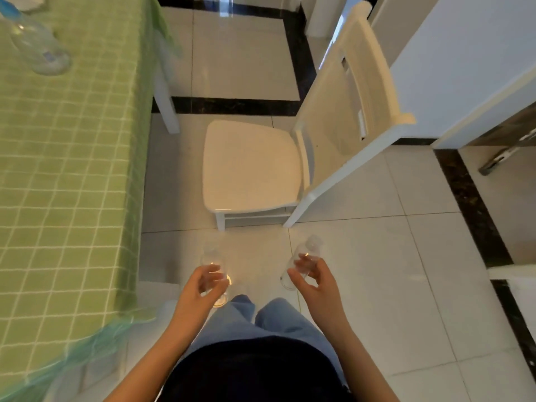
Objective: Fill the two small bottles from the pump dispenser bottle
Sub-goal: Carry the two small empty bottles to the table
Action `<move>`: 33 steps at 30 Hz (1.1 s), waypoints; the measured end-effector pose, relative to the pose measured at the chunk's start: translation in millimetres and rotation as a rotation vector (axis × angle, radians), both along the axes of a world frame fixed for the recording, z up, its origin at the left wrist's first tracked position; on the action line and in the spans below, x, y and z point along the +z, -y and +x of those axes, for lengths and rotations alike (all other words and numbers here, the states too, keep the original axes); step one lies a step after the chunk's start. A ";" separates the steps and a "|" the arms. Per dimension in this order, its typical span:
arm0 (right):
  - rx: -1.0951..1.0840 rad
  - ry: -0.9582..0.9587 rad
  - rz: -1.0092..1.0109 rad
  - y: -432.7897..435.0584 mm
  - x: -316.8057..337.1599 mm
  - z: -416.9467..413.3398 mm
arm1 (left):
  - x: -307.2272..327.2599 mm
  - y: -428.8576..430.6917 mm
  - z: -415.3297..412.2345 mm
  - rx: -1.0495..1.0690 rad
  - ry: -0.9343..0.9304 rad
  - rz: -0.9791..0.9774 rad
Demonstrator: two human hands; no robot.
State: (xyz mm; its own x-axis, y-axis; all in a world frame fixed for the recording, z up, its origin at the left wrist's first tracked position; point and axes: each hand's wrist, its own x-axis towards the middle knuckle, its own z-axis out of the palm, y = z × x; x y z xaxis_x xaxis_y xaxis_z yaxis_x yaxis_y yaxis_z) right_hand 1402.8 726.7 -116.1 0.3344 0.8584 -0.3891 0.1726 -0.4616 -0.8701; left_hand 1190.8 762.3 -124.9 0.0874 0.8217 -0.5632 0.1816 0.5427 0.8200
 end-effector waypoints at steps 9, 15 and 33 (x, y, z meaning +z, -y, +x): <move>0.186 -0.048 -0.005 -120.0 3.0 -0.3 | 4.1 -64.0 -11.5 0.289 0.025 -0.020; 0.372 -0.039 -0.031 -214.8 -5.5 0.4 | 1.8 -115.0 0.1 0.473 0.004 0.000; 0.871 0.014 -0.073 -380.5 2.2 -75.8 | 13.7 -200.0 -24.8 0.951 0.035 0.067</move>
State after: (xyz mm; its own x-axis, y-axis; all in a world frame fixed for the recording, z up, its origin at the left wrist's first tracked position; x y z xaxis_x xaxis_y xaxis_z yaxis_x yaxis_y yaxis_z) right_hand 1327.0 1107.2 -113.8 -0.4234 0.7839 -0.4541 0.5002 -0.2156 -0.8386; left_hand 1166.0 962.3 -111.2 -0.6179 0.5879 -0.5221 -0.3367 0.4023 0.8514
